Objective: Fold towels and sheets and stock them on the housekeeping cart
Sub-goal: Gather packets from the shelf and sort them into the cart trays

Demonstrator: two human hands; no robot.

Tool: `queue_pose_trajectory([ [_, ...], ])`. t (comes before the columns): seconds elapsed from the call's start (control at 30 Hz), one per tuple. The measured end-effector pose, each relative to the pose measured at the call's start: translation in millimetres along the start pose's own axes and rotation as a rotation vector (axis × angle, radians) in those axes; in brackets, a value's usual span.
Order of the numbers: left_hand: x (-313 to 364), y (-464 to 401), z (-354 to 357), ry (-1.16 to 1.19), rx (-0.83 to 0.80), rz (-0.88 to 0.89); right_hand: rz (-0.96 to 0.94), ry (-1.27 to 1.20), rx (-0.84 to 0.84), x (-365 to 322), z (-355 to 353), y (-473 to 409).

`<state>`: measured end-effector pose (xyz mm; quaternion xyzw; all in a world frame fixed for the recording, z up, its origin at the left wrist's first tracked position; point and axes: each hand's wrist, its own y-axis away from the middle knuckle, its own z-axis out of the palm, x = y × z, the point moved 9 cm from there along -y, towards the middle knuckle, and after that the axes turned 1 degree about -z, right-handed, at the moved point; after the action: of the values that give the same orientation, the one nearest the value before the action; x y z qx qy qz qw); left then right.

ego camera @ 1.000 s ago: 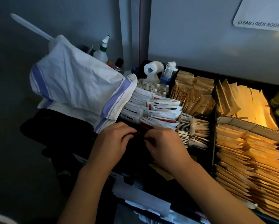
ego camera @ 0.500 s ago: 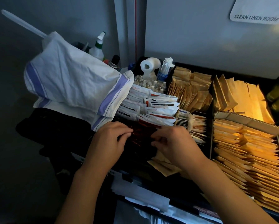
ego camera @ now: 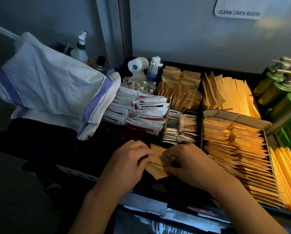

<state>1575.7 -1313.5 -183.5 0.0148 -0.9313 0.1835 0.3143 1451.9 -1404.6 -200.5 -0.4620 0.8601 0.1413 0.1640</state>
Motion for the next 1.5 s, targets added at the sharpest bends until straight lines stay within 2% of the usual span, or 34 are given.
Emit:
queue_pose_trajectory([
  [0.17, 3, -4, 11, -0.027, -0.029, -0.015, -0.016, 0.094, -0.044, -1, 8, -3],
  [0.3, 8, -8, 16, -0.041, -0.032, -0.018, -0.051, 0.184, -0.003, -7, 5, -4],
  [0.43, 14, -11, 15, -0.039, -0.013, -0.012, -0.097, 0.184, 0.131, -7, -17, 5],
  [0.7, 54, -36, 3, -0.009, 0.191, 0.082, -0.164, 0.018, 0.409, 10, -75, 46],
  [1.1, 161, -106, 32, 0.026, 0.248, 0.311, -0.103, -0.118, 0.831, 89, -168, 123],
  [1.2, 170, -123, 45, 0.001, 0.244, 0.307, -0.069, -0.129, 0.839, 110, -176, 122],
  [1.5, 136, -140, 79, -0.026, 0.181, 0.202, -0.003, -0.107, 0.671, 142, -152, 89],
])
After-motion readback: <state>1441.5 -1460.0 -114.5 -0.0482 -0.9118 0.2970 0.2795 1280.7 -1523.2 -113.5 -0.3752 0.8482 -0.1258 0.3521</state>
